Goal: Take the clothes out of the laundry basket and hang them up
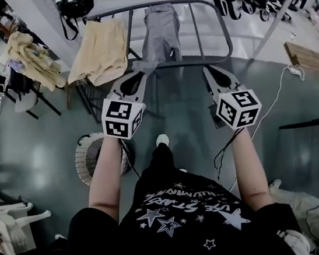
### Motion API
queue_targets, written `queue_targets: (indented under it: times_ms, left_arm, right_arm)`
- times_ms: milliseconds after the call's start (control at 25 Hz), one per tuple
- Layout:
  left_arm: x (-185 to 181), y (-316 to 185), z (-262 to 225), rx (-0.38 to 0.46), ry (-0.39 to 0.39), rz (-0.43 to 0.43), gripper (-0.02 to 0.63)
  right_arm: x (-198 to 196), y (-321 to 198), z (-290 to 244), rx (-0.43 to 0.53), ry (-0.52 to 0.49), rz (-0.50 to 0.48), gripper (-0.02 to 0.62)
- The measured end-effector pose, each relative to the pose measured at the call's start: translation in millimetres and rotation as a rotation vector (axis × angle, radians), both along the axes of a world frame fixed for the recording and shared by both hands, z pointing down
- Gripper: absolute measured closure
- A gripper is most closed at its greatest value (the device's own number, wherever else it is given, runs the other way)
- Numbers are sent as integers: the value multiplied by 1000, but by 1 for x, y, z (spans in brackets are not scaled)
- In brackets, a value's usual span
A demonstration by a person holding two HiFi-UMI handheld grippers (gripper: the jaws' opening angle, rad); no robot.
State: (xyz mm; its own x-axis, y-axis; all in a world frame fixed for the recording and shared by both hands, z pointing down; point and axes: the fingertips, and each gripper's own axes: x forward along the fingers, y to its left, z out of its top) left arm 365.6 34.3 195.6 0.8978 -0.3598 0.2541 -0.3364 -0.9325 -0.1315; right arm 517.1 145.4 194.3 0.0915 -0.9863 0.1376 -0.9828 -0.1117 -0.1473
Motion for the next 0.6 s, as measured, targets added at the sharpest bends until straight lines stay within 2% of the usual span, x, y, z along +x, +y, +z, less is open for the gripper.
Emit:
queue_targets:
  times_ms: [320,600]
  left_arm:
    - [-44,55,27,-73,-31,-25,572]
    - [-64,58,41,-79,-54,-37,574]
  right_arm:
    - [-30,37,25,-62,-19,-2,586]
    - [-51,47,38,-83,-13,-14,586]
